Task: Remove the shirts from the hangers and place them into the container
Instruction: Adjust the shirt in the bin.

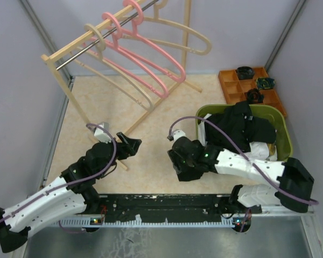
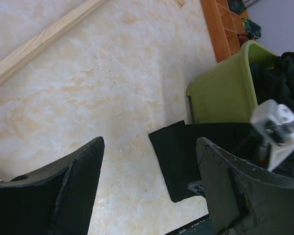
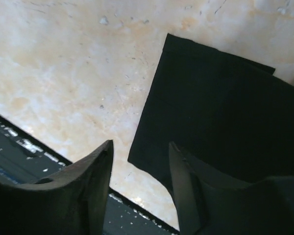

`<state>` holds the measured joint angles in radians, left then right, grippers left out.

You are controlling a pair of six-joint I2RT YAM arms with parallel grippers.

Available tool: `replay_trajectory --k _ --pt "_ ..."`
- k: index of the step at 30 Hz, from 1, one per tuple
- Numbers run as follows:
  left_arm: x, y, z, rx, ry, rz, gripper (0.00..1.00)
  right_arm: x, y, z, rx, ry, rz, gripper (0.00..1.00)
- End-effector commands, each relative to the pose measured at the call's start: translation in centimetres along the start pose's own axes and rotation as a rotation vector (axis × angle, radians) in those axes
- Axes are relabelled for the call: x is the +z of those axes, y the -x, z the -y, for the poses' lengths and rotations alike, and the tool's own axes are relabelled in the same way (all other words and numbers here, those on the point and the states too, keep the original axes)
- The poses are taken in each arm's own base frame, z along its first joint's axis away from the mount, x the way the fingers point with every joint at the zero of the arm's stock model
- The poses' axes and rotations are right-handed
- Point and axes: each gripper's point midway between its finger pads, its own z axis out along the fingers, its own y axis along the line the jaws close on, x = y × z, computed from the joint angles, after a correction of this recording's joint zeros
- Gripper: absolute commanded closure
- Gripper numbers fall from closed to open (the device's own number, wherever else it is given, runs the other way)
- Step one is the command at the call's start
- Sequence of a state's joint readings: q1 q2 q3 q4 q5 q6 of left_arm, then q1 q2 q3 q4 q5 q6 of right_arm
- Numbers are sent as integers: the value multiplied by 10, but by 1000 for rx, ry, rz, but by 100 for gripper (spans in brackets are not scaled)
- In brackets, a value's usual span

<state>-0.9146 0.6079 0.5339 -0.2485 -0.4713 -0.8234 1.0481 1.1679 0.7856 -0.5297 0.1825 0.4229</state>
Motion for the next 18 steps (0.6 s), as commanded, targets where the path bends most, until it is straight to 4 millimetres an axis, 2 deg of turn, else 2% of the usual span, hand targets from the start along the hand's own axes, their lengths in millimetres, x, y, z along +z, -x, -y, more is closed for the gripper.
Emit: replay_trajectory --k 1,3,5,8,12,15,18 --pt "-2 -1 -5 -17 14 7 19 28 9 -9 42 -37 35 54" --pt "-1 -1 -5 -13 14 8 19 41 4 -11 40 -41 14 56" --pt "0 0 -2 -1 7 4 19 47 0 -4 38 -103 -21 56" --pt "0 1 -1 12 10 0 19 56 -6 2 41 -152 -60 51" --pt "0 0 0 11 5 -1 19 73 -33 5 35 -167 -140 51" --pt "0 -1 0 12 5 -6 19 82 -57 11 42 -191 -211 57" --pt "0 -1 -1 6 7 -4 19 88 -78 15 61 -199 -258 69"
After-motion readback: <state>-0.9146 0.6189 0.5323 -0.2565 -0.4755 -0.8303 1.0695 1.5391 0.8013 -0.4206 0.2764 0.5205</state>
